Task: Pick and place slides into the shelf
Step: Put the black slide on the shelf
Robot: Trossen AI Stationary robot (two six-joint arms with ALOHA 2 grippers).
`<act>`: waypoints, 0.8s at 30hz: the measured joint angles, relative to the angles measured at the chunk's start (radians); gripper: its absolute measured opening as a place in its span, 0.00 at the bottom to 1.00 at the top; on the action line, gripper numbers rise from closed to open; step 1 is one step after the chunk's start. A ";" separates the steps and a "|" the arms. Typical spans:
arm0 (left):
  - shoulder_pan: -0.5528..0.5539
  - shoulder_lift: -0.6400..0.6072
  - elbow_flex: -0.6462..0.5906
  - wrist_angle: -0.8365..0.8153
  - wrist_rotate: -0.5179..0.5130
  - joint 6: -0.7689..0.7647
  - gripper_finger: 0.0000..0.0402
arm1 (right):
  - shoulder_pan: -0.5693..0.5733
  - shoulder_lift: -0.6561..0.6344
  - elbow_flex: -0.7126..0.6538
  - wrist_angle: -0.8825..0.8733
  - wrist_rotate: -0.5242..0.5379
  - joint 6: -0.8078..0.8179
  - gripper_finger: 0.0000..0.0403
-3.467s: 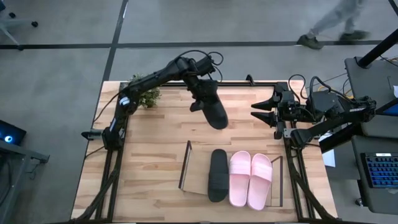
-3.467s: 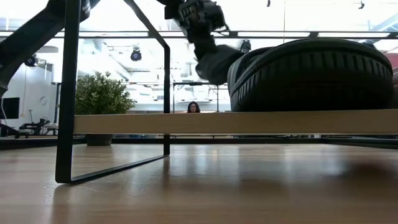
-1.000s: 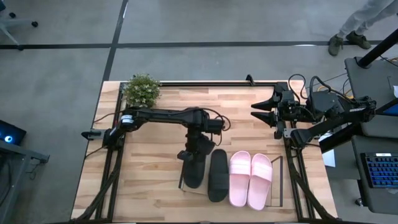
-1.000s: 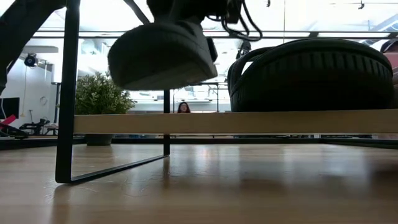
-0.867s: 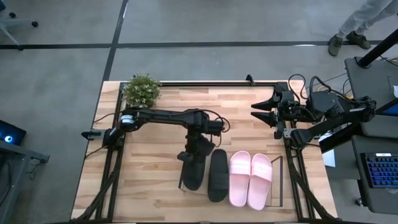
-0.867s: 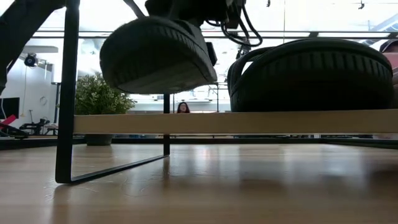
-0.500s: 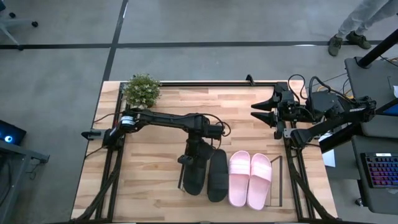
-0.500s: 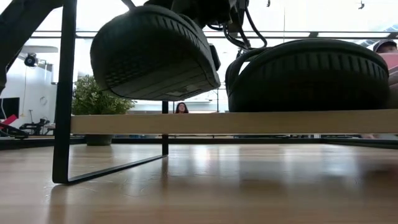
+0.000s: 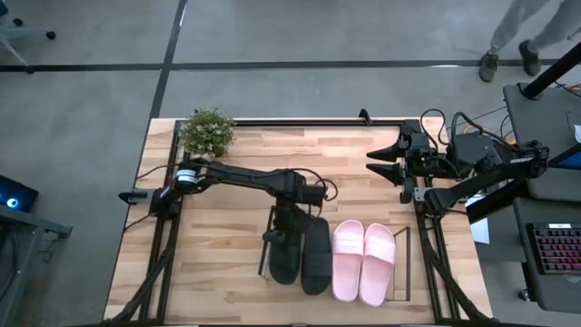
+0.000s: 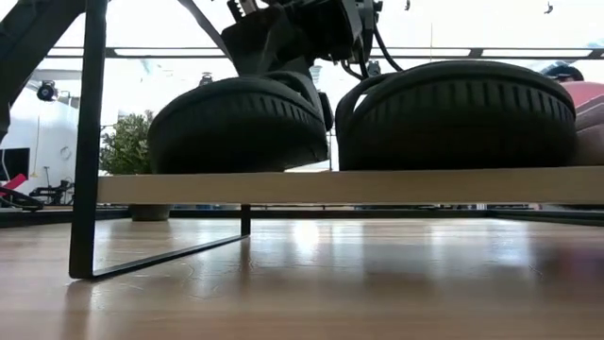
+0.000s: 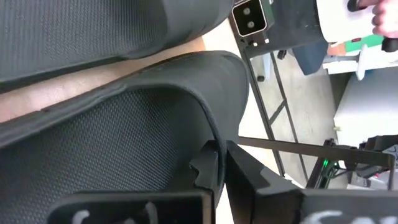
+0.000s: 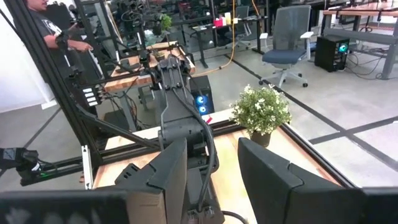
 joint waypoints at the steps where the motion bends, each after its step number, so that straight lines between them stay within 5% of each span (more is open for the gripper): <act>1: -0.002 0.000 -0.008 0.015 0.005 0.000 0.00 | 0.000 0.000 0.000 0.000 0.000 -0.002 0.34; 24: -0.015 0.046 -0.030 0.144 0.092 -0.053 0.00 | 0.000 0.000 0.000 0.001 0.000 -0.002 0.34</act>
